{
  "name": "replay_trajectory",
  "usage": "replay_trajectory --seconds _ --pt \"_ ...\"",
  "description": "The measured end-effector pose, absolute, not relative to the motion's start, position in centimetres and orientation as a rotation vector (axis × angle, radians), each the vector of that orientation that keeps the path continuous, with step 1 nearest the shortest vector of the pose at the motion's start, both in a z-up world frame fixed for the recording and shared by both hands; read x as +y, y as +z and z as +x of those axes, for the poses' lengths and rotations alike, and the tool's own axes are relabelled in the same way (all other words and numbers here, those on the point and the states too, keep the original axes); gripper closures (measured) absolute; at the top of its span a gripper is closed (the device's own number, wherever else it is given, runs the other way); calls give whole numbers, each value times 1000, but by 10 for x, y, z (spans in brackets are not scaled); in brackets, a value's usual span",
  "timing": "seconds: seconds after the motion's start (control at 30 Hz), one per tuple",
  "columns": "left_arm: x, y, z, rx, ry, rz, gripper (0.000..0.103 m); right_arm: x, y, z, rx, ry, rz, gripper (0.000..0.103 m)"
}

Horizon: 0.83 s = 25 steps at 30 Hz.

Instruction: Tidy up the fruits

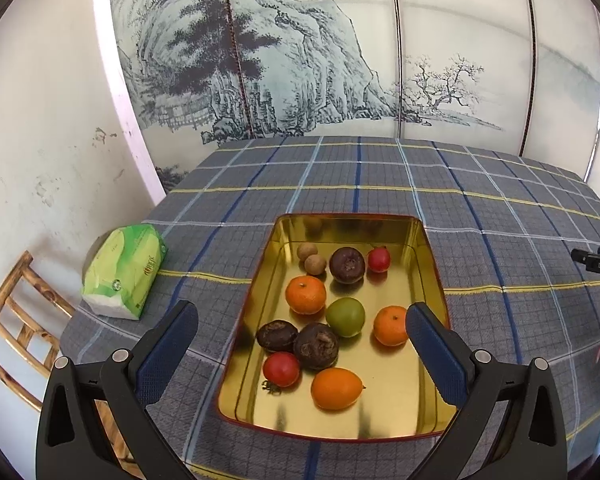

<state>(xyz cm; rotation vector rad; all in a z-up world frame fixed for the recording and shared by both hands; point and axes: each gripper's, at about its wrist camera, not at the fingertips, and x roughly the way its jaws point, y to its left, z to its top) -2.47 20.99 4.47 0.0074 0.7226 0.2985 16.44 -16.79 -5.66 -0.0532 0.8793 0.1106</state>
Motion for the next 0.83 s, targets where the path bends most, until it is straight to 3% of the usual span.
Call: replay_trajectory --seconds 0.17,0.2,0.83 --pt "209 48 -23 707 324 -2 0 -207 -91 196 1008 103 -33 5" --pt "209 51 -24 698 336 -2 0 -211 -94 200 998 116 -36 0" --pt "213 63 -21 776 383 -4 0 -221 -95 231 950 172 -63 0"
